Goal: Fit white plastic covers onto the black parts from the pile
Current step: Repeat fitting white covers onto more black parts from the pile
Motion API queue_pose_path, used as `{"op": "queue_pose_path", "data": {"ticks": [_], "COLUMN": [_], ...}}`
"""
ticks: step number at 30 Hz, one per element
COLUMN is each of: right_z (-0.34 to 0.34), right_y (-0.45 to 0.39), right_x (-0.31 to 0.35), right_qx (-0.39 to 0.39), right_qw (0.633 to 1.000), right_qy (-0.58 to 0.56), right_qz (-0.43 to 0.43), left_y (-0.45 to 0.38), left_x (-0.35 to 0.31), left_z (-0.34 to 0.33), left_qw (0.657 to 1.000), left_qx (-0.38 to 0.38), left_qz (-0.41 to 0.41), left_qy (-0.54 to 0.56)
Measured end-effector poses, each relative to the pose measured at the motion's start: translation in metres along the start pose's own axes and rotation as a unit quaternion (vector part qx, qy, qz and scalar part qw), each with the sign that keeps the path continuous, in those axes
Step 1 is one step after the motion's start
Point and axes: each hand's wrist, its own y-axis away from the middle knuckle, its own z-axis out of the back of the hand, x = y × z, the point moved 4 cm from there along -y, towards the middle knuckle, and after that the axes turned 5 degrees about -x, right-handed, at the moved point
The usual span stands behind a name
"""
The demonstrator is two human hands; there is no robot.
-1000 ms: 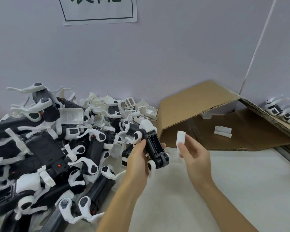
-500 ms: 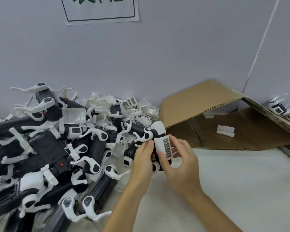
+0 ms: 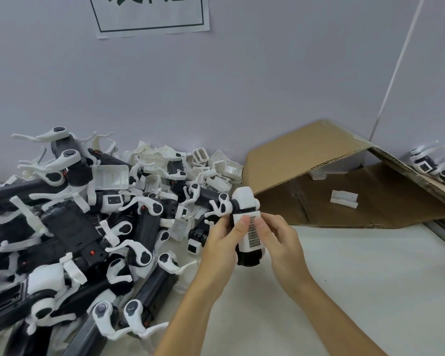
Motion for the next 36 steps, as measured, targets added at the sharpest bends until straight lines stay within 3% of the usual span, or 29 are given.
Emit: {"op": "queue_pose_path", "data": {"ticks": [6, 11, 15, 27, 33, 36], "right_z": [-0.001, 0.000, 0.000, 0.001, -0.003, -0.006], "right_y": [-0.002, -0.001, -0.002, 0.000, -0.001, 0.001], "right_x": [-0.001, 0.000, -0.003, 0.001, 0.003, 0.004], "right_qx": [0.047, 0.010, 0.019, -0.022, 0.034, 0.030], "right_qw": [0.994, 0.996, 0.992, 0.998, 0.993, 0.993], "right_qy": [-0.088, -0.082, -0.110, -0.050, -0.106, -0.107], "right_qz": [-0.039, -0.029, -0.060, -0.011, -0.043, -0.036], "left_y": [0.001, -0.002, -0.002, 0.006, 0.007, 0.008], "left_x": [-0.004, -0.003, -0.002, -0.004, -0.010, -0.012], "left_z": [-0.001, 0.004, 0.003, -0.005, -0.005, -0.006], "left_qw": [1.000, 0.998, 0.998, 0.985, 0.994, 0.991], "left_qx": [0.011, -0.046, -0.043, -0.130, -0.088, -0.101], "left_qz": [-0.004, -0.018, -0.020, -0.088, -0.068, -0.078], "left_qy": [-0.016, -0.044, -0.047, -0.077, -0.026, -0.039]}}
